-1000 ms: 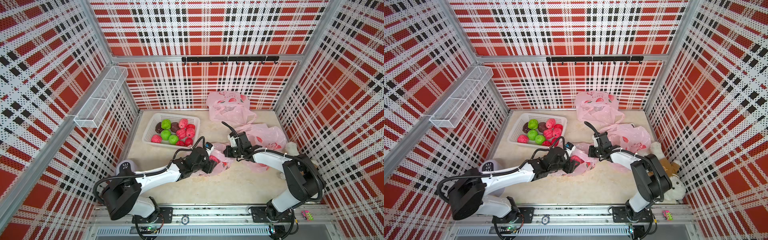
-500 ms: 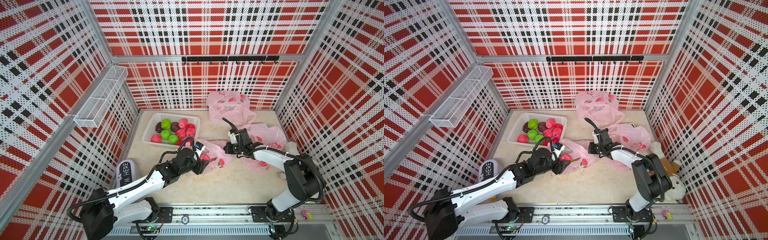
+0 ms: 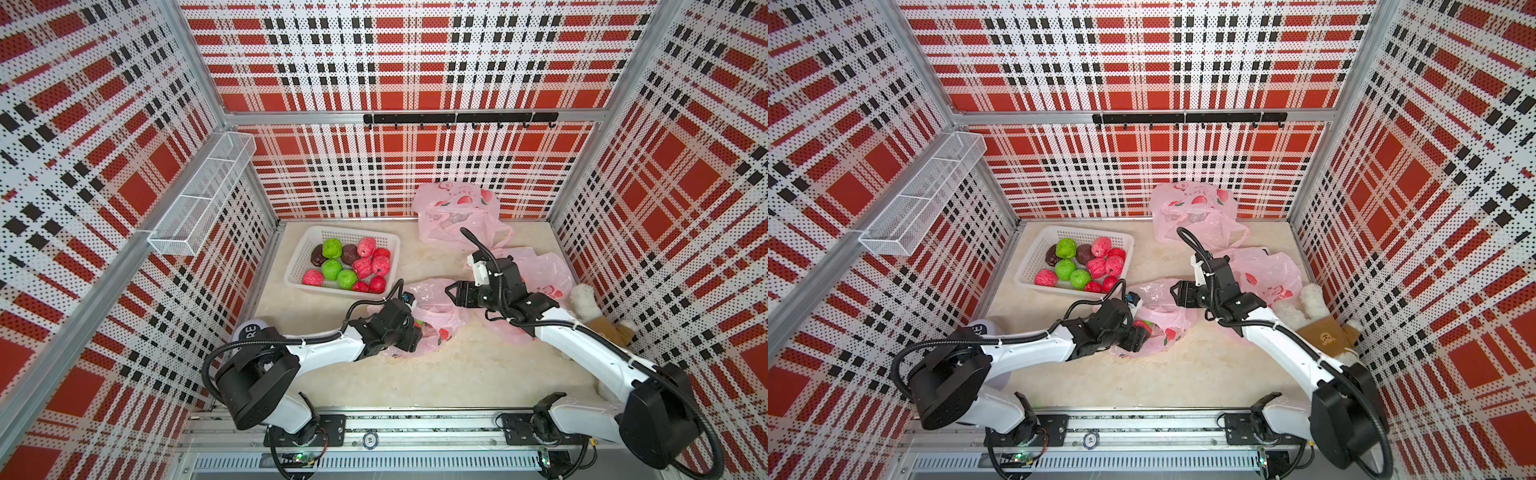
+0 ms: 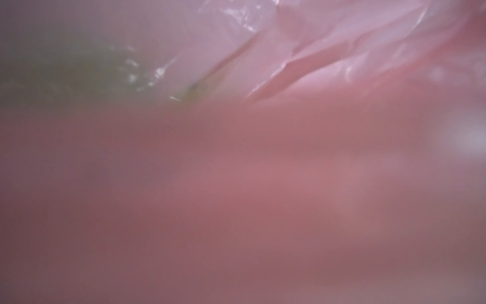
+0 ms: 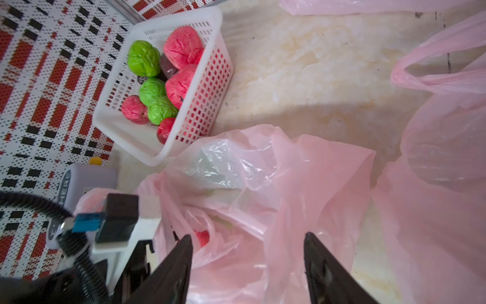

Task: Untie the knot of a plastic bag & take out the apple
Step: Pick up the apple from the plastic bag.

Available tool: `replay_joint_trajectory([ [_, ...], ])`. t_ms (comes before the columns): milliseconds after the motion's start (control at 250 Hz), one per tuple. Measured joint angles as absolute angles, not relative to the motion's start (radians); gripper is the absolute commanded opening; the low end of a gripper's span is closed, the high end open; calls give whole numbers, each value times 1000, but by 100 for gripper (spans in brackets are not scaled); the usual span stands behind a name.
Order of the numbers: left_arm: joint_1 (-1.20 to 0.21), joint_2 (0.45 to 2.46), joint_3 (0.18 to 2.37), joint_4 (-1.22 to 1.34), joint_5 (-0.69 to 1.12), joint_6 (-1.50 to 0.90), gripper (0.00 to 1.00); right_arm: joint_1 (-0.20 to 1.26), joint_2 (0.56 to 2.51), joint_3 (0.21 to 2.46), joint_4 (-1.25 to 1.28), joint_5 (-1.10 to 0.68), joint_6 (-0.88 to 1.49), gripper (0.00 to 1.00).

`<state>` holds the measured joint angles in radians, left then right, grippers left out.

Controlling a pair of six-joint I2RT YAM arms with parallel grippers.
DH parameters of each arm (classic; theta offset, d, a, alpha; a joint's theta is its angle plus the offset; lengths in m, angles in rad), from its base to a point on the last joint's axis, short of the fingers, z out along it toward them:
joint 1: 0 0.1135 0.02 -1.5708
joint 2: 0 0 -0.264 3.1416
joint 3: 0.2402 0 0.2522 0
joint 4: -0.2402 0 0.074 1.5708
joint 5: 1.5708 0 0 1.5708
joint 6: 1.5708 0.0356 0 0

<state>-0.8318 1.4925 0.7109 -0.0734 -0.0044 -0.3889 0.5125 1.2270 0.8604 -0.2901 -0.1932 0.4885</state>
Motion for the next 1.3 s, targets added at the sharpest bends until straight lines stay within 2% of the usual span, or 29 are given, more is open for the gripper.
replay_joint_trajectory([
  [136, -805, 1493, 722, -75, 6, -431, 81, 579, 1194, 804, -298, -157, 522, 68],
  [284, -776, 1493, 724, -79, 31, -481, 83, 634, 1235, 749, -304, -144, 556, 68],
  [668, -755, 1523, 732, -84, 70, -577, 92, 673, 1323, 742, -284, -127, 577, 69],
  [732, -751, 1523, 732, -88, 76, -589, 92, 673, 1328, 739, -281, -122, 576, 69],
  [932, -722, 1518, 757, -137, 102, -599, 84, 674, 1341, 715, -272, -101, 573, 69],
  [1301, -753, 1562, 851, -286, 95, -548, 88, 674, 1433, 688, -235, -93, 569, 69],
])
